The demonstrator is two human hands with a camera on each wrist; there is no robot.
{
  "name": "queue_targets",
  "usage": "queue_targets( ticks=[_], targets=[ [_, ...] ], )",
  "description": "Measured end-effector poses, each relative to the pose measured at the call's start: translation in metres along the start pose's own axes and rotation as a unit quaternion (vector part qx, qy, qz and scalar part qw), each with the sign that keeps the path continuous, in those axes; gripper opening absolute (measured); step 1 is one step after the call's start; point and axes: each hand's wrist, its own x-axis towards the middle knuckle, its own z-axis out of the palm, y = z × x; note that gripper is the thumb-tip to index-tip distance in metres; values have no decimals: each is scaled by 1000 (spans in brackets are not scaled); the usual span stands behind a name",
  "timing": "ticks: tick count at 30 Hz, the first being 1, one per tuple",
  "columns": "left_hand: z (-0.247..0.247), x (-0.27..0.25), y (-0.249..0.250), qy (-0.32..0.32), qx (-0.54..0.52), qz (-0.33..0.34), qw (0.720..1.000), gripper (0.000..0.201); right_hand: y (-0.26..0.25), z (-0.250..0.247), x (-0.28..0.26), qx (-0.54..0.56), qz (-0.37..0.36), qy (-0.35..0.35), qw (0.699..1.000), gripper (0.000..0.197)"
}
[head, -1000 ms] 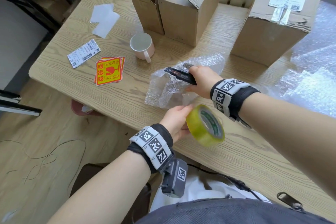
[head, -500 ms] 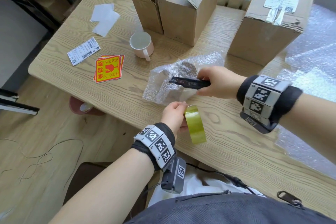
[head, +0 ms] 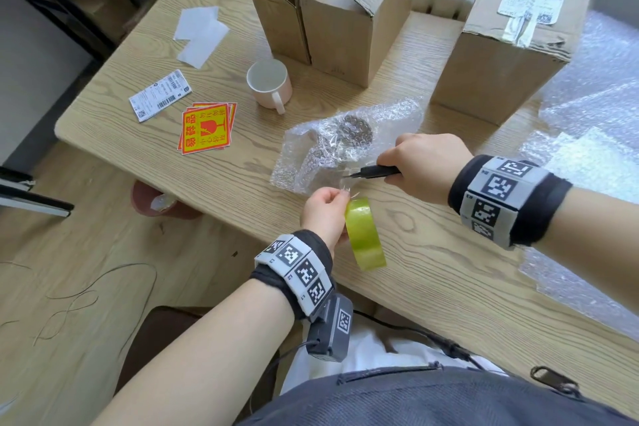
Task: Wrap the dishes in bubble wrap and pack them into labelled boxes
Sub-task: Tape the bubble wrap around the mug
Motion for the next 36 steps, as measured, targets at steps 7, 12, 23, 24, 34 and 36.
queue_targets(
  ticks=[7, 12, 23, 24, 34, 36],
  targets=[
    [0, -5, 5, -17, 68, 55, 996, 17, -12, 7, 18, -86, -9, -34, 996, 23],
    [0, -14, 8, -49, 122, 88, 987, 17, -1, 11, 22, -43, 3, -58, 997, 23],
    [-23, -9, 8, -20, 145, 117, 982, 17, 21, 66, -11, 35, 38, -138, 989, 33],
    [-23, -9, 10, -23, 147, 120, 982, 17, 20, 71, -11, 36, 46, -139, 989, 36],
    [-39, -12, 56, -49, 37, 177, 982, 17, 23, 60, 15, 384, 253, 5, 888, 58],
    [-40, -4, 70, -48, -9, 163, 985, 15, 25, 53, 29, 584, 341, 31, 736, 67]
  ],
)
